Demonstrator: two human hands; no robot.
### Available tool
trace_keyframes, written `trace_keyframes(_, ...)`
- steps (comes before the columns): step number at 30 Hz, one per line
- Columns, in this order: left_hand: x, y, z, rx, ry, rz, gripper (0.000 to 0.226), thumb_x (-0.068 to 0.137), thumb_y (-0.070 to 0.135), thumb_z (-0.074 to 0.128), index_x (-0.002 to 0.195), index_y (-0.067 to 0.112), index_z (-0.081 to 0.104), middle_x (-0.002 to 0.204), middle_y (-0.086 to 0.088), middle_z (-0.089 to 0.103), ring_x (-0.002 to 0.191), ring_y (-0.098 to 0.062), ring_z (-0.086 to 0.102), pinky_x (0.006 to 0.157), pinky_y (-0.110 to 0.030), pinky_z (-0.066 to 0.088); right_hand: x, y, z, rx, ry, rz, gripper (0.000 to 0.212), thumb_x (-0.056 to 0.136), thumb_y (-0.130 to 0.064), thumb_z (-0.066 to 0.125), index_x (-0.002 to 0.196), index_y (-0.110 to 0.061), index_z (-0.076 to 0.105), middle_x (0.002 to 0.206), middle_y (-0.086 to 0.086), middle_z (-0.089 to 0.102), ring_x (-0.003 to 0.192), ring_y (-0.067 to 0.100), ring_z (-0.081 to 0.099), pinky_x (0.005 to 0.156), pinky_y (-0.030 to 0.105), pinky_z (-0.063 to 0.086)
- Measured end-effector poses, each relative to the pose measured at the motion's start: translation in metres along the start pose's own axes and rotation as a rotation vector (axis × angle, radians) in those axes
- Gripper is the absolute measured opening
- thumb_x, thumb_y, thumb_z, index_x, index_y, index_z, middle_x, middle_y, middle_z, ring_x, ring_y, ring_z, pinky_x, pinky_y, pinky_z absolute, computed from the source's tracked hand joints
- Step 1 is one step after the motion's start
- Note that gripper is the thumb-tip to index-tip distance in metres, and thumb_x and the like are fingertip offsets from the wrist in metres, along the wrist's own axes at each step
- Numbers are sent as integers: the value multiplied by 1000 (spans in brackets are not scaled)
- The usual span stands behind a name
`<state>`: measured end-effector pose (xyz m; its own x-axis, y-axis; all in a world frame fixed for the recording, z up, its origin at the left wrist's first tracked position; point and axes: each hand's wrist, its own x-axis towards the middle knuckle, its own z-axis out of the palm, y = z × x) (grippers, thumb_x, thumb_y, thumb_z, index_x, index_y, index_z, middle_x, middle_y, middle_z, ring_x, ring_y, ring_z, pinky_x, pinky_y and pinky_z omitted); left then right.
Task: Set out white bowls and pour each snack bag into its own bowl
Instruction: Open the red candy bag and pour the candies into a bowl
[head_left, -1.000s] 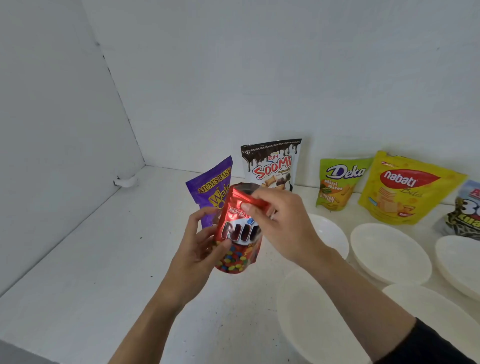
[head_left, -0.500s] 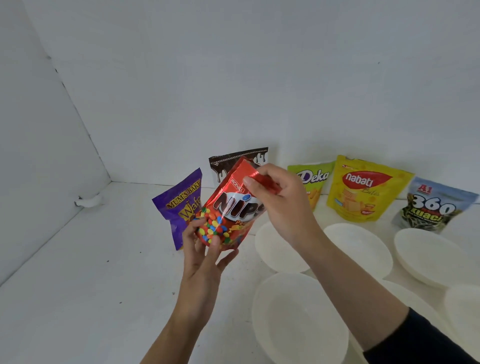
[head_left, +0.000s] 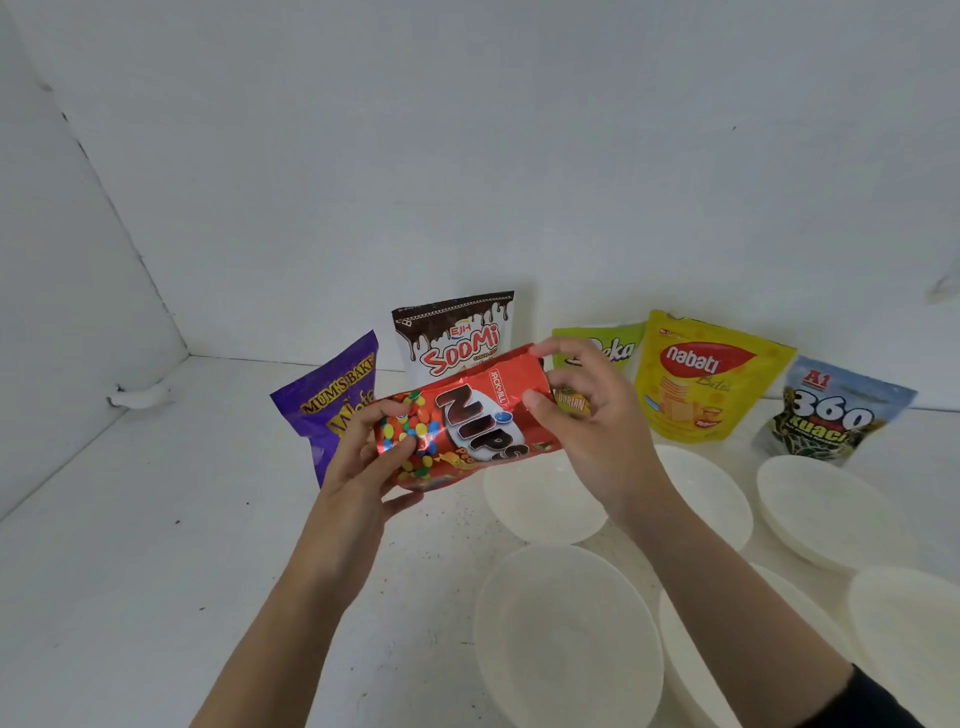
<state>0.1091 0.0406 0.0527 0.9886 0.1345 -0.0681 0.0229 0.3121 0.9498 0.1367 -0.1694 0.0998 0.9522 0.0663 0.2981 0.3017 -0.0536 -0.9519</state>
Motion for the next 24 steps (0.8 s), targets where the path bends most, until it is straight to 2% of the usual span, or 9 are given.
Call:
trace_keyframes(3,3,2,1,70,29,42,25,95,26,64,115,41,64,122,17,60,114,-22,66,93,-46,58,0,12,-6,18,0,41,15,95,-10,68,107,-18,68,103,0,76,111,20,69,78,48,64)
trace_keyframes(6,8,2,4,116,64,61,27,96,28,63,119,41,61,122,18,59,113,-21,66,86,-37,59,2,19,-9,-4,-15,50,18,92,-15,72,109,-17,69,104,-3,76,110,18,70,80,46,64)
trace_keyframes(11,14,-5,14,177,84,107,29,95,25,63,122,34,58,121,21,55,111,-17,63,63,-17,58,14,38,-13,-43,16,82,18,89,-17,76,106,-18,69,103,-1,75,109,18,70,81,43,63)
trace_keyframes(12,15,-8,16,187,84,109,27,95,25,63,120,35,58,120,22,54,111,-16,63,62,-16,58,16,42,-14,-60,23,83,17,88,-18,77,103,-21,69,101,-3,75,107,14,70,81,40,62)
trace_keyframes(14,17,-12,18,206,75,112,23,96,25,62,114,39,59,119,24,54,111,-16,62,61,-15,57,18,50,-16,-92,28,70,17,87,-18,78,99,-27,70,98,-7,74,101,2,69,76,21,57)
trace_keyframes(15,17,-15,19,219,65,112,21,96,25,62,111,41,59,119,24,54,111,-16,62,62,-16,57,19,54,-17,-84,34,67,19,86,-17,78,98,-30,70,99,-6,73,100,0,68,71,14,54)
trace_keyframes(16,17,-17,20,239,54,110,21,97,26,62,110,43,59,120,23,55,110,-16,63,64,-17,57,21,59,-19,-64,46,74,21,86,-17,78,98,-32,69,101,-3,73,103,4,68,67,13,55)
trace_keyframes(19,18,-24,22,303,50,109,22,97,27,61,111,43,59,127,18,53,109,-14,63,69,-21,58,26,70,-24,-42,91,123,21,86,-19,79,97,-35,70,106,1,73,109,15,66,65,12,55)
trace_keyframes(24,25,-26,24,310,57,94,23,97,23,60,107,44,60,126,17,52,107,-16,62,59,-14,57,31,80,-34,-44,54,144,18,84,-17,80,94,-28,71,97,-1,73,105,10,67,73,26,62)
